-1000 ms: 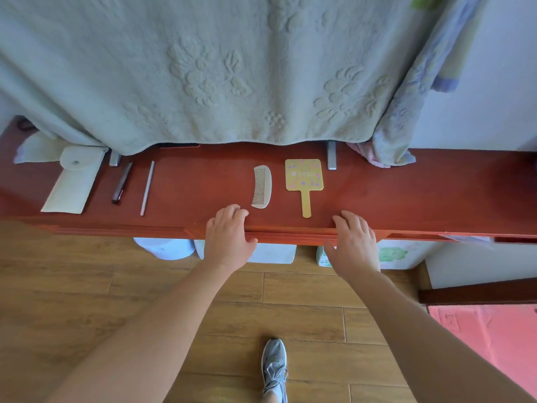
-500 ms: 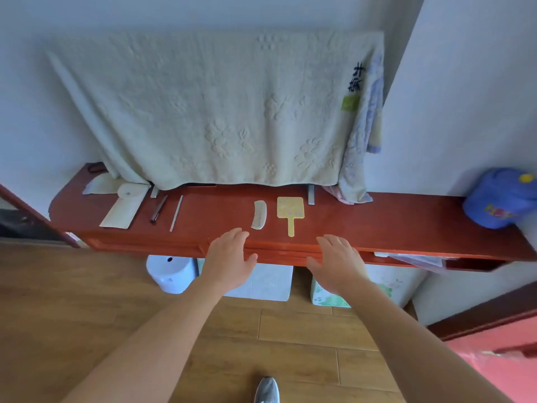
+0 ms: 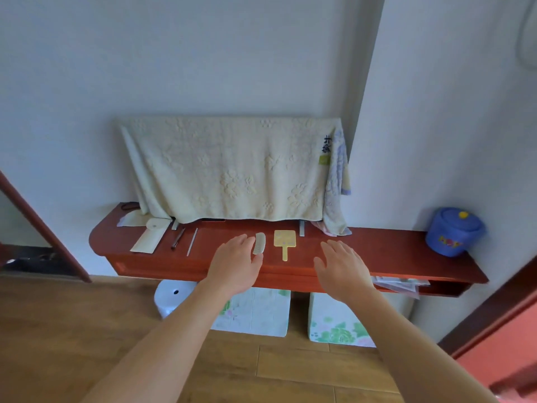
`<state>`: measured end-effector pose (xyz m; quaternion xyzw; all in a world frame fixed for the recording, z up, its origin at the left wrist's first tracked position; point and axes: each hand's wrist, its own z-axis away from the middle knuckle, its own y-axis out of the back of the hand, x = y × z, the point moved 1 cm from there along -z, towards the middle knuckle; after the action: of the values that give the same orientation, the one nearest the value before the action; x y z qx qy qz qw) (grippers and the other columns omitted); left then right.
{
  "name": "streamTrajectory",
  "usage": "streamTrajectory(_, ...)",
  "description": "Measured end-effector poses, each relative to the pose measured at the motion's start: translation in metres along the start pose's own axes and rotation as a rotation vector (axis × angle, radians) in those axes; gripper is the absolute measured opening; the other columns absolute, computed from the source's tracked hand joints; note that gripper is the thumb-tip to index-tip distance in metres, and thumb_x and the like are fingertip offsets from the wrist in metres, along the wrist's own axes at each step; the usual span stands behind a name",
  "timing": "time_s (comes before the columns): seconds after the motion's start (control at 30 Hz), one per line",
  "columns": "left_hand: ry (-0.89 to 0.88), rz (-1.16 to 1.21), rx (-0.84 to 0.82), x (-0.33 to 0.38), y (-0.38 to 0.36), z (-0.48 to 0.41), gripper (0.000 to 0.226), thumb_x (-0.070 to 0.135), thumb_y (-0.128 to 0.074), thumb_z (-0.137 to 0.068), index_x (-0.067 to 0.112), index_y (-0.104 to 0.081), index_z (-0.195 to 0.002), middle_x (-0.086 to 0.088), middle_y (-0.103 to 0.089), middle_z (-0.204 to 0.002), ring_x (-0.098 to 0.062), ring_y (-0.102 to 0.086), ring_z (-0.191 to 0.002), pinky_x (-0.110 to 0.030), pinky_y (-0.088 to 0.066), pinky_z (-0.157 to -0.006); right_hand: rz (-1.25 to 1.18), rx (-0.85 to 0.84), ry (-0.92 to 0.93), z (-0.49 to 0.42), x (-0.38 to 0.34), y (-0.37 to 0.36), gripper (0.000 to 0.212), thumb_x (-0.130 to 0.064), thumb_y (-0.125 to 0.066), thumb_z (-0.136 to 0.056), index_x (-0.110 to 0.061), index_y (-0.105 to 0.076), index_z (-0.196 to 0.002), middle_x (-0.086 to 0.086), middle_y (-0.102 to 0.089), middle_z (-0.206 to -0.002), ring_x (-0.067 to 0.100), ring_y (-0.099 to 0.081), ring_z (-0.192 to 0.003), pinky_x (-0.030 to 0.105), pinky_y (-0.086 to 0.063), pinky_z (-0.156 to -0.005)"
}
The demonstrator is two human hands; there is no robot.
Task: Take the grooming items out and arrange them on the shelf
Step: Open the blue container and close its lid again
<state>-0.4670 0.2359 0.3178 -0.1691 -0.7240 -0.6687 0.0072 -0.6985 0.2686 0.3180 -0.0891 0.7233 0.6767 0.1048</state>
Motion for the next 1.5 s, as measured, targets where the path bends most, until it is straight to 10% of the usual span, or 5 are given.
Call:
streamTrajectory(0.47,-0.128,-0.016,0.088,-0.005,0.019,0.012,0.039,0.033,-0.038,-0.102,0.010,-0.053,-0.130,-0.007,-0.054,-0.134,-0.024,-0.047,-0.126,-0.039,-0.037,-0.105,-0.014,0.166,-0.032,0.033,-0.023,0.023,0.018,-0.031,-0.036,-0.093,-0.020,-0.043,-0.081,-0.008,-0.050,-0.087,0.014,-0.043,-0.085,0.031,-0.042,-0.085)
streamTrajectory(1.0,-0.357,-0.017,0.057,-0.059,0.029,-0.017,0.048,0.035,-0.031,-0.103,0.013,-0.042,-0.143,-0.001,-0.044,-0.148,-0.019,-0.037,-0.138,-0.039,-0.032,-0.114,-0.001,0.219,-0.199,0.027,-0.082,0.002,0.036,-0.033,-0.037,-0.097,-0.012,-0.056,-0.118,0.001,-0.058,-0.123,0.020,-0.048,-0.116,0.034,-0.038,-0.101)
streamTrajectory(1.5,-0.422,0.015,0.015,0.075,-0.017,-0.056,0.046,0.036,-0.034,-0.102,0.015,-0.044,-0.142,-0.002,-0.044,-0.147,-0.019,-0.037,-0.138,-0.042,-0.032,-0.114,0.064,0.206,-0.271,0.044,0.049,0.039,0.039,-0.031,-0.037,-0.099,-0.010,-0.052,-0.128,0.003,-0.052,-0.134,0.022,-0.040,-0.127,0.033,-0.029,-0.108)
